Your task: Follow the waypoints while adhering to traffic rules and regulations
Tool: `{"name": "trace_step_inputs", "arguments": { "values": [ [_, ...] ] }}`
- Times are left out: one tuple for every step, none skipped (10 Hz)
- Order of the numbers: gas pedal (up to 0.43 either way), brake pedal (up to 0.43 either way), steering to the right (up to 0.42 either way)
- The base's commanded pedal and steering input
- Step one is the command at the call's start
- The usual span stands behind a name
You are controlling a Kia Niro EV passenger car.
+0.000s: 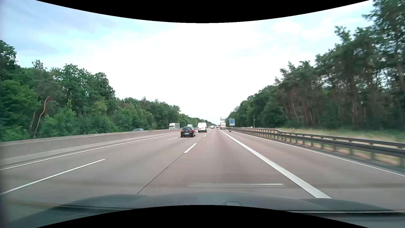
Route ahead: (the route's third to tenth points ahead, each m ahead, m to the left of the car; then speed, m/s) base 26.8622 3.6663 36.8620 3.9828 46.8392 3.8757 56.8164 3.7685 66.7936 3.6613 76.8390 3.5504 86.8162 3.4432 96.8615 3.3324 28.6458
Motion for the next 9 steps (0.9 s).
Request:
{"name": "trace_step_inputs", "arguments": {
  "values": [
    [0.130,0.000,-0.003],
    [0.130,0.000,-0.003],
    [0.130,0.000,-0.003],
    [0.130,0.000,-0.003],
    [0.130,0.000,-0.003],
    [0.130,0.000,-0.003],
    [0.130,0.000,-0.003],
    [0.130,0.000,-0.003],
    [0.130,0.000,-0.003]
  ]
}}
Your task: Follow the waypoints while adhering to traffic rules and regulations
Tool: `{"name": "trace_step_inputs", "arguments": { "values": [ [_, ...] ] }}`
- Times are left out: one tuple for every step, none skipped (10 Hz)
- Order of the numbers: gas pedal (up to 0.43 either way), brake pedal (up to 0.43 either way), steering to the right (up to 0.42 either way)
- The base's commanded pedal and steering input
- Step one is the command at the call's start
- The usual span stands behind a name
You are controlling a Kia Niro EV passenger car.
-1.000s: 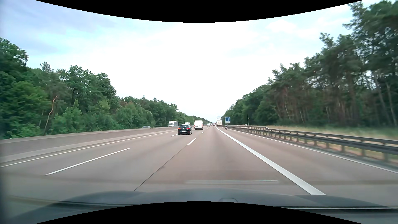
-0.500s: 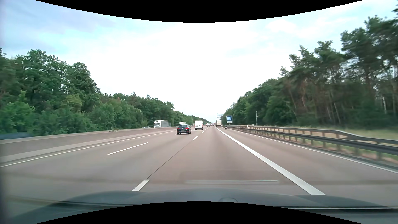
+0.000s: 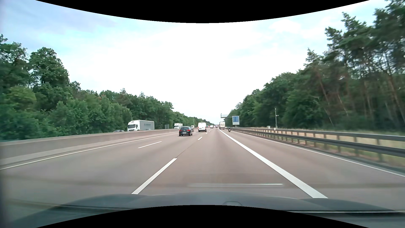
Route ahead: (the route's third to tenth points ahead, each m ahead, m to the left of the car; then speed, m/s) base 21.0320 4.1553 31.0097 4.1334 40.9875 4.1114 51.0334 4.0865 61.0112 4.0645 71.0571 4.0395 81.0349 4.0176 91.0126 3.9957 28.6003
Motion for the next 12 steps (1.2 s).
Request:
{"name": "trace_step_inputs", "arguments": {
  "values": [
    [0.130,0.000,-0.003],
    [0.130,0.000,-0.004],
    [0.130,0.000,-0.004],
    [0.130,0.000,-0.004],
    [0.130,0.000,-0.004],
    [0.130,0.000,-0.004],
    [0.130,0.000,-0.004],
    [0.130,0.000,-0.004],
    [0.130,0.000,-0.004],
    [0.130,0.000,-0.004],
    [0.130,0.000,-0.004],
    [0.130,0.000,-0.004]
  ]
}}
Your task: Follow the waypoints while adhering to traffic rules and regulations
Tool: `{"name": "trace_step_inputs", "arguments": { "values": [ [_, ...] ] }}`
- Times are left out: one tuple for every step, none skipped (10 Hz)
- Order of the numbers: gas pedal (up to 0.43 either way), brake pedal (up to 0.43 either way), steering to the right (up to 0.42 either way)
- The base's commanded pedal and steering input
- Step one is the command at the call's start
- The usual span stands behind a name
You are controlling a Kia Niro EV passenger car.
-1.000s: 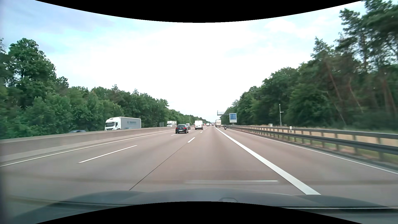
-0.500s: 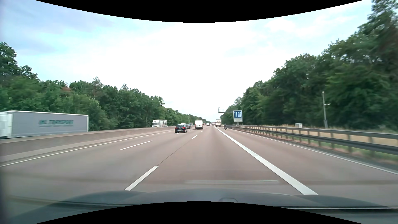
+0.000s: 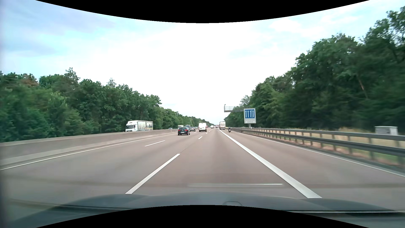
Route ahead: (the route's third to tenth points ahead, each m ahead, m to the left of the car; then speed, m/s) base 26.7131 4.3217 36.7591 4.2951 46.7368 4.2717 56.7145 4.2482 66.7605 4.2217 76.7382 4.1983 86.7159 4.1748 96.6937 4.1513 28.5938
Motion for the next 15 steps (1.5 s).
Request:
{"name": "trace_step_inputs", "arguments": {
  "values": [
    [0.130,0.000,-0.004],
    [0.130,0.000,-0.004],
    [0.130,0.000,-0.004],
    [0.130,0.000,-0.004],
    [0.130,0.000,-0.004],
    [0.130,0.000,-0.004],
    [0.130,0.000,-0.004],
    [0.130,0.000,-0.004],
    [0.130,0.000,-0.004],
    [0.130,0.000,-0.004],
    [0.130,0.000,-0.004],
    [0.130,0.000,-0.004],
    [0.130,0.000,-0.004],
    [0.130,0.000,-0.004],
    [0.130,0.000,-0.004]
  ]
}}
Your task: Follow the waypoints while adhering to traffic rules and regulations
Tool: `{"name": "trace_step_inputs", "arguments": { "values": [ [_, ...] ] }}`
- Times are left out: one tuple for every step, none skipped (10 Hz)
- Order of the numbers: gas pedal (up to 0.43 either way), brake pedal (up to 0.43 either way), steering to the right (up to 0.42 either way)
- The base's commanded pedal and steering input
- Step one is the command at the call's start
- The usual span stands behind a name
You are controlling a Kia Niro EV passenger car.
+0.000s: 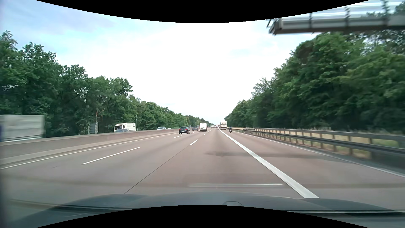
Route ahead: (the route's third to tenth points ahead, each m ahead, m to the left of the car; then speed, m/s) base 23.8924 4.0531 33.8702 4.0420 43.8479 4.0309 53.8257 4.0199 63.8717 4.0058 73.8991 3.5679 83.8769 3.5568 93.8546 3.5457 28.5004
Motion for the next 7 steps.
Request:
{"name": "trace_step_inputs", "arguments": {
  "values": [
    [0.130,0.000,-0.004],
    [0.130,0.000,-0.004],
    [0.130,0.000,-0.004],
    [0.130,0.000,-0.004],
    [0.130,0.000,-0.004],
    [0.130,0.000,-0.004],
    [0.130,0.000,-0.004]
  ]
}}
